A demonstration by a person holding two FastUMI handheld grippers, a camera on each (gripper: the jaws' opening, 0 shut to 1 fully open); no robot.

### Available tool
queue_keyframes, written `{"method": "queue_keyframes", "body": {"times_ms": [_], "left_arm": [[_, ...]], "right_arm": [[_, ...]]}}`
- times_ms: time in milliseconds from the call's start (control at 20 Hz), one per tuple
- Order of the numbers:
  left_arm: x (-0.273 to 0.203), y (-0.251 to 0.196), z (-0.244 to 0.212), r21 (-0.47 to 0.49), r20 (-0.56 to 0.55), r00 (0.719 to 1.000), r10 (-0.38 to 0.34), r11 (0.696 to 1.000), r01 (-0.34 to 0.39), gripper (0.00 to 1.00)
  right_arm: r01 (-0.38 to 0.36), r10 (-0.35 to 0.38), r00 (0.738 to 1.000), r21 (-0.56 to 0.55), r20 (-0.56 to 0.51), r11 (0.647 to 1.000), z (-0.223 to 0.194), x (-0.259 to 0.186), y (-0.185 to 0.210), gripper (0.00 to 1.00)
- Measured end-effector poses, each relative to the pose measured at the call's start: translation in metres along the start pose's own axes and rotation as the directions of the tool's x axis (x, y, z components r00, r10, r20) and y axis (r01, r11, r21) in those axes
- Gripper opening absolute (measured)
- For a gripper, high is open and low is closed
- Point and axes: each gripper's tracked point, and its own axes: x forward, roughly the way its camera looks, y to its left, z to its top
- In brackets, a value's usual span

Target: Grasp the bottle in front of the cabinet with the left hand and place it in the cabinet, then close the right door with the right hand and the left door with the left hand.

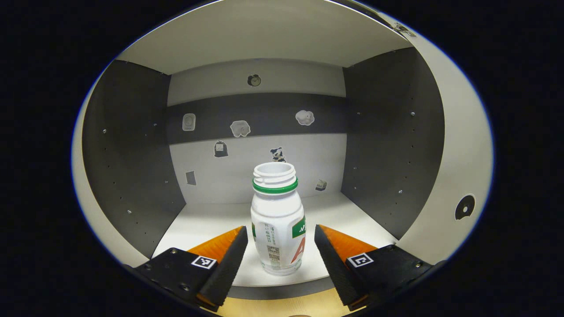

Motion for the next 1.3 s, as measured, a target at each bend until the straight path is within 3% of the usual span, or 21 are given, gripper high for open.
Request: {"method": "queue_keyframes", "body": {"times_ms": [50, 200, 250, 300, 350, 400, 500, 550, 600, 700, 750, 800, 1300], "left_arm": [[-0.006, 0.002, 0.002, -0.005, 0.014, 1.000, 0.008, 1.000, -0.008, 0.94], [-0.033, 0.008, 0.007, -0.023, 0.054, 0.998, 0.033, 0.999, -0.032, 0.94], [-0.044, 0.010, 0.009, -0.031, 0.072, 0.997, 0.035, 0.999, -0.032, 0.94], [-0.057, 0.012, 0.012, -0.042, 0.092, 0.995, 0.035, 0.999, -0.031, 0.94], [-0.071, 0.015, 0.013, -0.054, 0.110, 0.993, 0.035, 0.998, -0.030, 0.94], [-0.086, 0.017, 0.014, -0.065, 0.125, 0.992, 0.033, 0.998, -0.025, 0.94], [-0.118, 0.025, 0.014, -0.083, 0.155, 0.987, 0.035, 0.996, -0.022, 0.94], [-0.133, 0.031, 0.012, -0.086, 0.166, 0.985, 0.039, 0.996, -0.025, 0.94], [-0.149, 0.040, 0.011, -0.089, 0.180, 0.982, 0.054, 0.995, -0.039, 0.94], [-0.182, 0.056, 0.007, -0.095, 0.205, 0.976, 0.077, 0.994, -0.058, 0.94], [-0.199, 0.063, 0.003, -0.099, 0.212, 0.974, 0.085, 0.993, -0.066, 0.94], [-0.217, 0.071, -0.002, -0.111, 0.215, 0.971, 0.101, 0.991, -0.079, 0.94], [-0.346, 0.134, -0.037, -0.160, 0.278, 0.941, 0.193, 0.975, -0.153, 0.95]], "right_arm": [[0.000, 0.000, 1.000, -0.001, 0.001, 1.000, 0.001, 0.001, 0.000, 0.96], [0.001, -0.001, 1.000, -0.002, 0.007, 1.000, 0.003, 0.002, 0.001, 0.96], [-0.001, 0.001, 1.000, -0.003, 0.007, 1.000, 0.003, 0.004, 0.001, 0.90], [-0.004, 0.004, 1.000, -0.006, 0.006, 1.000, 0.003, 0.006, 0.002, 0.96], [-0.010, 0.010, 1.000, -0.010, 0.006, 1.000, 0.003, 0.009, 0.005, 0.96], [-0.016, 0.017, 1.000, -0.014, 0.008, 1.000, 0.004, 0.012, 0.005, 0.91], [-0.025, 0.026, 1.000, -0.021, 0.011, 0.999, 0.006, 0.020, 0.009, 0.90], [-0.028, 0.028, 1.000, -0.026, 0.011, 0.999, 0.006, 0.025, 0.010, 0.96], [-0.029, 0.029, 1.000, -0.034, 0.010, 0.999, 0.006, 0.030, 0.010, 0.96], [-0.026, 0.027, 1.000, -0.049, 0.006, 0.998, 0.003, 0.042, 0.013, 0.90], [-0.033, 0.033, 0.999, -0.055, 0.001, 0.998, 0.001, 0.048, 0.016, 0.90], [-0.042, 0.042, 0.999, -0.057, -0.002, 0.997, 0.000, 0.050, 0.022, 0.97], [-0.155, 0.156, 0.988, -0.076, -0.003, 0.985, 0.001, 0.094, 0.072, 0.97]]}}
